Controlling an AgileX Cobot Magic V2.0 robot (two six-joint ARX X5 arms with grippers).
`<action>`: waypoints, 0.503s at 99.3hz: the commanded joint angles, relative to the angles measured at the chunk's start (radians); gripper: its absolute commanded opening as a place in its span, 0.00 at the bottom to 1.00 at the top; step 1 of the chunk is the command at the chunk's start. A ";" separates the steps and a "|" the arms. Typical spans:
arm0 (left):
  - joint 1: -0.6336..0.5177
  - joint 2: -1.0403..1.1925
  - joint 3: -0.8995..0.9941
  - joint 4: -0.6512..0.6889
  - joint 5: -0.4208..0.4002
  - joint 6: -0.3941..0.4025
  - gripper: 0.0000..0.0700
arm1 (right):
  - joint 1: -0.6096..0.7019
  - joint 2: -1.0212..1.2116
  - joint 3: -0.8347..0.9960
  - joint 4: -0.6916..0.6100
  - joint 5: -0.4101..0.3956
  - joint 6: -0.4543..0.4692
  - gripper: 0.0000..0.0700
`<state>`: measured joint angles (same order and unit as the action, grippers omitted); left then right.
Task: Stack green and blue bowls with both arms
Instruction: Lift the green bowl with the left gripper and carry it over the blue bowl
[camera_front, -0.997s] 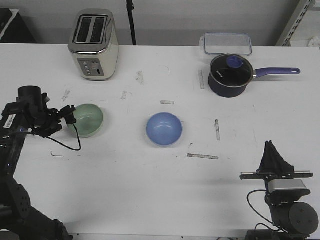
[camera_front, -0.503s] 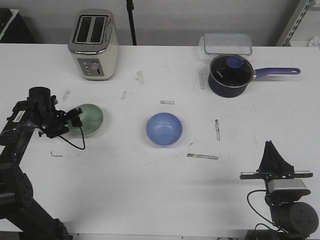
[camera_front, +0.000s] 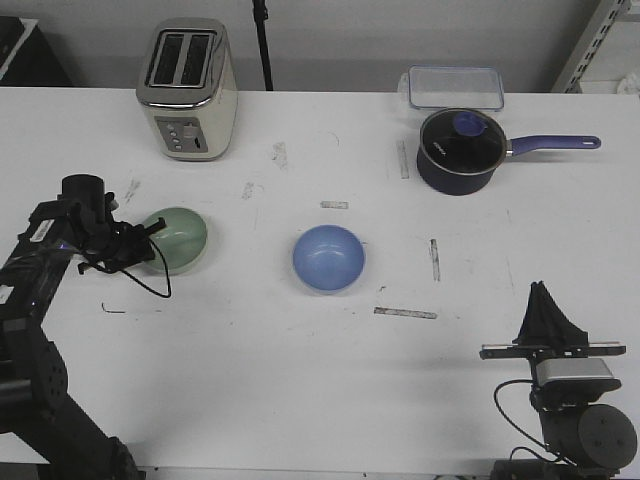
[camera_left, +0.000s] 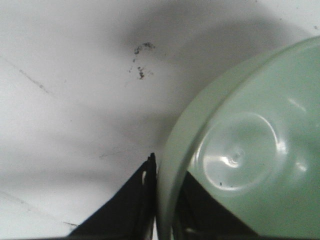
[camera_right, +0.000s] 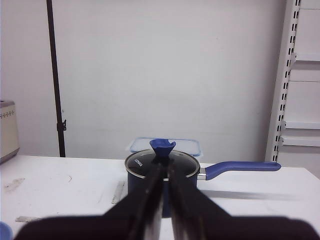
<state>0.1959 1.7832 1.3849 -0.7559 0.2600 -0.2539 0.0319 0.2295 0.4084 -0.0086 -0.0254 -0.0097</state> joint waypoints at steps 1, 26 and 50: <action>-0.001 -0.013 0.018 -0.003 -0.005 -0.011 0.00 | 0.001 -0.001 -0.002 0.016 0.000 0.013 0.01; -0.037 -0.131 0.018 -0.002 -0.003 -0.089 0.00 | 0.001 -0.001 -0.002 0.016 0.000 0.013 0.01; -0.179 -0.190 0.018 0.019 0.051 -0.192 0.00 | 0.001 -0.001 -0.002 0.016 0.000 0.013 0.01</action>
<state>0.0513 1.5894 1.3849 -0.7517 0.2829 -0.3916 0.0319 0.2295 0.4084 -0.0086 -0.0254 -0.0097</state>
